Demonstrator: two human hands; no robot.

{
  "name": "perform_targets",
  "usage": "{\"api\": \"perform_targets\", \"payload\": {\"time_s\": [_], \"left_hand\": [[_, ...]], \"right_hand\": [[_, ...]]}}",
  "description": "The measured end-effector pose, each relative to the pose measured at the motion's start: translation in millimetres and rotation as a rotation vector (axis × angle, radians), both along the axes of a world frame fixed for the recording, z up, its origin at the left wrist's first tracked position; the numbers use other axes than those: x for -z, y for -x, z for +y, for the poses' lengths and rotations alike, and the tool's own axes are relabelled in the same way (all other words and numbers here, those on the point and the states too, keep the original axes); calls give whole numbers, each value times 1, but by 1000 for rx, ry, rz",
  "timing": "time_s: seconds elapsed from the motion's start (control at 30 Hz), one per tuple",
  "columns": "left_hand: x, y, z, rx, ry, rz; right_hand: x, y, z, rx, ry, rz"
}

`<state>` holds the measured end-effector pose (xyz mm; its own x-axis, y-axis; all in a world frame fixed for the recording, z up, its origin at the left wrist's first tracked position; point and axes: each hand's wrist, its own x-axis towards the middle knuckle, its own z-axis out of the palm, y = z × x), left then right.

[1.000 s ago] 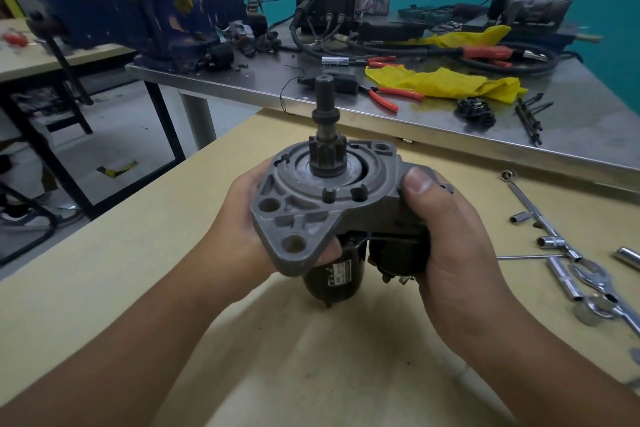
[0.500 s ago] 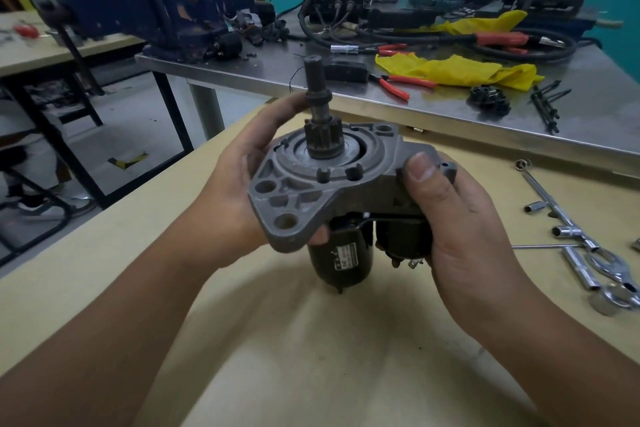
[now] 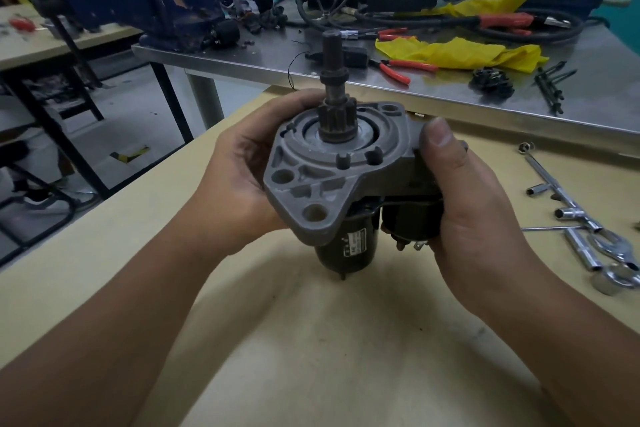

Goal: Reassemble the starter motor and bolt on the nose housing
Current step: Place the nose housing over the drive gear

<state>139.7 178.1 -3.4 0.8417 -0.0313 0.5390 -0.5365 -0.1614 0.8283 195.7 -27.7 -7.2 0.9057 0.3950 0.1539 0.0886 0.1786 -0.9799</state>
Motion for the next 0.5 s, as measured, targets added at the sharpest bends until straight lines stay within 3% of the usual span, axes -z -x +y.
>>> {"api": "perform_targets", "payload": {"time_s": [0.13,0.3,0.5], "left_hand": [[-1,-3,7,85,-14,133],[-18,6,4,395,502,429],[-23,10,-24,90,496,584]], "right_hand": [[1,-1,-2,12,12,37],[1,0,-2,27,3,73],[-4,3,2,17,35,69]]}}
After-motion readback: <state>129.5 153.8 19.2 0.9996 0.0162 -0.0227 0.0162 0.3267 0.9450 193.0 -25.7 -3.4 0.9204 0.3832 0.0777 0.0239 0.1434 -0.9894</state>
